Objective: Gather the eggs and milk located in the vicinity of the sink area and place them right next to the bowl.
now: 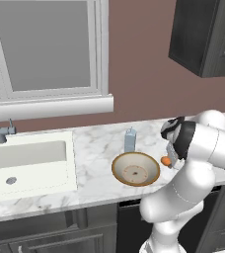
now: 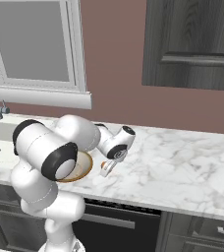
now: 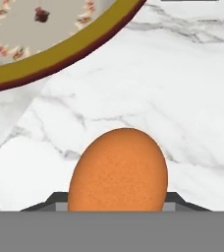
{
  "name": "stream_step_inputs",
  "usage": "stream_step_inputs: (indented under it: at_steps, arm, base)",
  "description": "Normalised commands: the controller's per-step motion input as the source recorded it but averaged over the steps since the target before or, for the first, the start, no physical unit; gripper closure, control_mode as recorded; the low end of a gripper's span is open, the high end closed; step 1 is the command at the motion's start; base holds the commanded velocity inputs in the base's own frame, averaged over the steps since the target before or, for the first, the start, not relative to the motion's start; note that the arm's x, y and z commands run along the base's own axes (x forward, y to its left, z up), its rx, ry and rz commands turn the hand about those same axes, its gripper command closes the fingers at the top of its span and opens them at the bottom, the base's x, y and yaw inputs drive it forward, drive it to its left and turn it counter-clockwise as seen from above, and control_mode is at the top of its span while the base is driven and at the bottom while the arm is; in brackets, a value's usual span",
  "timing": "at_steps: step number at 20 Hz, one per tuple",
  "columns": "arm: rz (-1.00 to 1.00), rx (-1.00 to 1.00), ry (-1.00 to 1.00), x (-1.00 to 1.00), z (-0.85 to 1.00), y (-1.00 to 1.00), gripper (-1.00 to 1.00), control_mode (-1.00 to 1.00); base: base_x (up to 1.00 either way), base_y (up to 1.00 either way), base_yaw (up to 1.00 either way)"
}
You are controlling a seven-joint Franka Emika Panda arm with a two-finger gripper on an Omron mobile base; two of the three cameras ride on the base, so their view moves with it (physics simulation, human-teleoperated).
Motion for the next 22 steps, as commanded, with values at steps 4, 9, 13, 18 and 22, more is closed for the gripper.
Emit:
stream_step_inputs:
  at_steps: [4, 9, 13, 18, 22]
  arm:
    - [0.03, 0.0, -0.01, 0.0, -0.08, 0.21, 1.0, -1.0]
    - [0.03, 0.0, -0.01, 0.0, -0.11, 0.21, 1.0, -1.0]
    - [0.04, 0.0, -0.01, 0.0, -0.14, 0.29, 1.0, -1.0]
    - [0.04, 0.0, 0.0, 0.0, -0.15, 0.3, 1.0, -1.0]
    - [0.04, 0.0, 0.0, 0.0, -0.15, 0.26, 1.0, -1.0]
  base:
    - [0.0, 0.0, 0.0]
    - [0.0, 0.0, 0.0]
    - [0.0, 0.0, 0.0]
    - [0.0, 0.0, 0.0]
    - [0.0, 0.0, 0.0]
